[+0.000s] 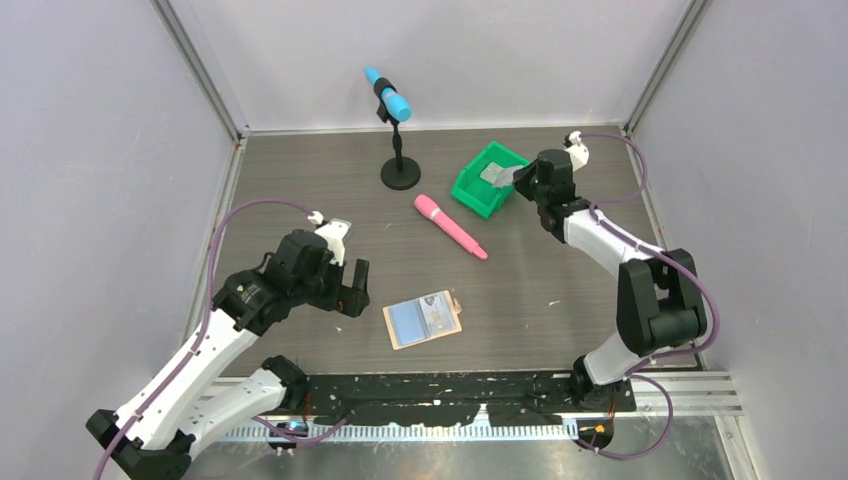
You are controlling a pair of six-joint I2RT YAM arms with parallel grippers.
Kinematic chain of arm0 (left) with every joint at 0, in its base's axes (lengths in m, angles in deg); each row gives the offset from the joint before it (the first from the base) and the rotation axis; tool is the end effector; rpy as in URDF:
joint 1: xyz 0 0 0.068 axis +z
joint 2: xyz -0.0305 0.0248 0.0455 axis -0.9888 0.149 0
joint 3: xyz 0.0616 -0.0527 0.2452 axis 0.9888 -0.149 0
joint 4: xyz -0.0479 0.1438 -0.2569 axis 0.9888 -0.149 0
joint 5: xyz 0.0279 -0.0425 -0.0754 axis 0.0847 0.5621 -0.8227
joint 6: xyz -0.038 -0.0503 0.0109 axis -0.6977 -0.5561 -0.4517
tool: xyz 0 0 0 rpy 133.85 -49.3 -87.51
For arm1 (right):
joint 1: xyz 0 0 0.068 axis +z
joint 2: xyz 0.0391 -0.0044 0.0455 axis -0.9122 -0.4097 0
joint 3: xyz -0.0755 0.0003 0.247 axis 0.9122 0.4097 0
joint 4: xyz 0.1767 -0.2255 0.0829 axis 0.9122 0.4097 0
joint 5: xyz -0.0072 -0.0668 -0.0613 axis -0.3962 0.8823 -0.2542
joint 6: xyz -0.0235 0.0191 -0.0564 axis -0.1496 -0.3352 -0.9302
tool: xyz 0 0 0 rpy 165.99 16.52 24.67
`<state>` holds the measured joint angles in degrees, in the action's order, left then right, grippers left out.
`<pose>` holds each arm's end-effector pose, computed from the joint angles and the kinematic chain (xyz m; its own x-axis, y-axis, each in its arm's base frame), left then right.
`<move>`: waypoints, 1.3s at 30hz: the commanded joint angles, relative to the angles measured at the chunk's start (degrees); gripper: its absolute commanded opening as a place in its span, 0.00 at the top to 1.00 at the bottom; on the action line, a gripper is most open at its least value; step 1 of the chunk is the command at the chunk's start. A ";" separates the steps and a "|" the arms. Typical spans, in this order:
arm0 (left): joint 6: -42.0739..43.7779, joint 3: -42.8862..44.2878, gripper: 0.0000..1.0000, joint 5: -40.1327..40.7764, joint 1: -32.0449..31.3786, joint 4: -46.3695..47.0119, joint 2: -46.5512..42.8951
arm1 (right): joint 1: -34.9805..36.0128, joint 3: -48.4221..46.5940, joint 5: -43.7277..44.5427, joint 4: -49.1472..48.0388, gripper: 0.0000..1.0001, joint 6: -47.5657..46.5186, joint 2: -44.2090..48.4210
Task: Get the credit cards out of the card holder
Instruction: Place the credit card in the storage box.
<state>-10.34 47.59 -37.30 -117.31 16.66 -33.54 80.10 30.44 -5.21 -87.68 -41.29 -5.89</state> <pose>0.1676 -0.1212 0.2968 -0.7585 0.1387 -0.6368 0.3535 0.9084 -0.2232 0.3896 0.0897 0.2147 -0.3366 0.6201 -0.7086 0.2174 0.7834 0.5823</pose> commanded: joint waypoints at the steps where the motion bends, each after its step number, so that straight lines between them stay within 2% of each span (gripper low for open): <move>1: 0.94 -0.17 0.00 2.10 0.21 -0.57 -1.83 | -1.06 -3.84 6.12 -7.47 0.95 6.32 -4.37; 11: 1.36 -0.71 0.00 0.66 0.19 0.12 -2.83 | -1.28 -11.47 6.95 -7.14 0.95 10.84 -14.68; 20: 1.47 -0.72 0.00 0.19 0.23 0.19 -2.83 | -1.30 -16.06 7.08 -5.14 0.95 11.94 -20.28; 39: 1.80 -0.80 0.00 -1.54 0.23 0.68 -3.45 | -1.32 -22.80 9.19 -0.48 0.91 11.30 -26.20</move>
<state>-9.75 46.76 -36.73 -117.31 16.27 -36.18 78.85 10.79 1.39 -88.95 -30.14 -31.00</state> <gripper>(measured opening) 0.994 0.094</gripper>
